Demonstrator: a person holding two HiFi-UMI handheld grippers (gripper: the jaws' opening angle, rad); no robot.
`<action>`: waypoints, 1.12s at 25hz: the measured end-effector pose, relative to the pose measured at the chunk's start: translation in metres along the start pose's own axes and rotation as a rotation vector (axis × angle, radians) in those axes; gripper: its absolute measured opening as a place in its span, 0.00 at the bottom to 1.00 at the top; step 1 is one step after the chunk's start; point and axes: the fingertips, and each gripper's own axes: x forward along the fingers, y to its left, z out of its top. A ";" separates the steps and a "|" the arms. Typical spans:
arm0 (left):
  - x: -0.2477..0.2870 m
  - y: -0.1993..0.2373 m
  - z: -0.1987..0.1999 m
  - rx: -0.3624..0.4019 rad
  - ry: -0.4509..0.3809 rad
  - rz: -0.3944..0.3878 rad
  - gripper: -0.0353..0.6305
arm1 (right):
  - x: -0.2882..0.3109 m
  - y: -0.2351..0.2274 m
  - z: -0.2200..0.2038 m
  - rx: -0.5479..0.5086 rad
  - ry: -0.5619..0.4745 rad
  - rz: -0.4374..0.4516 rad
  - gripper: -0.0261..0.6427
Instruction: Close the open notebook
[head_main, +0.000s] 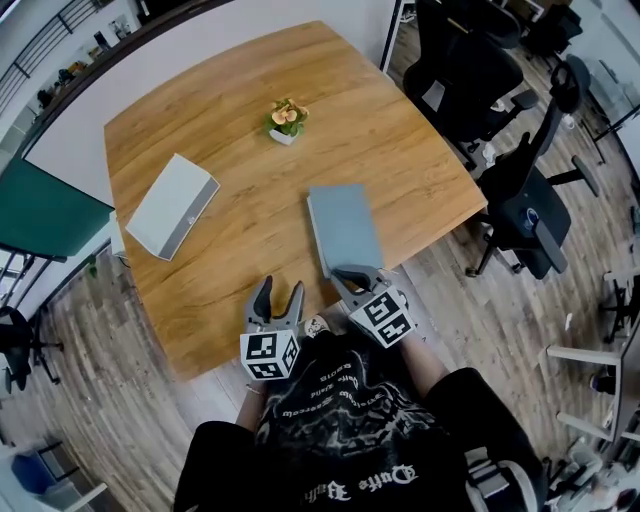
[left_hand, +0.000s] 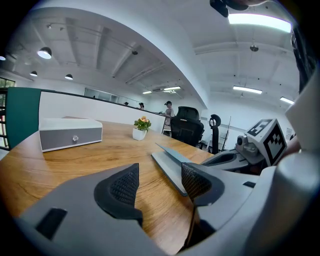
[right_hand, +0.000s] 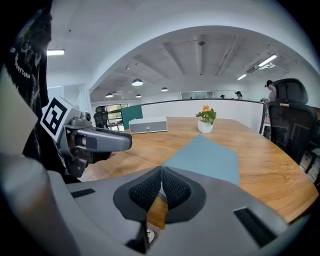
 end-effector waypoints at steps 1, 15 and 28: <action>-0.002 0.002 0.000 -0.002 -0.002 0.007 0.49 | 0.003 0.002 -0.003 -0.002 0.012 0.004 0.06; -0.014 0.019 0.000 -0.003 -0.008 0.060 0.48 | 0.036 0.003 -0.038 0.042 0.213 0.054 0.07; -0.008 0.015 0.007 0.028 -0.028 0.054 0.48 | 0.027 0.038 -0.024 0.163 0.171 0.217 0.60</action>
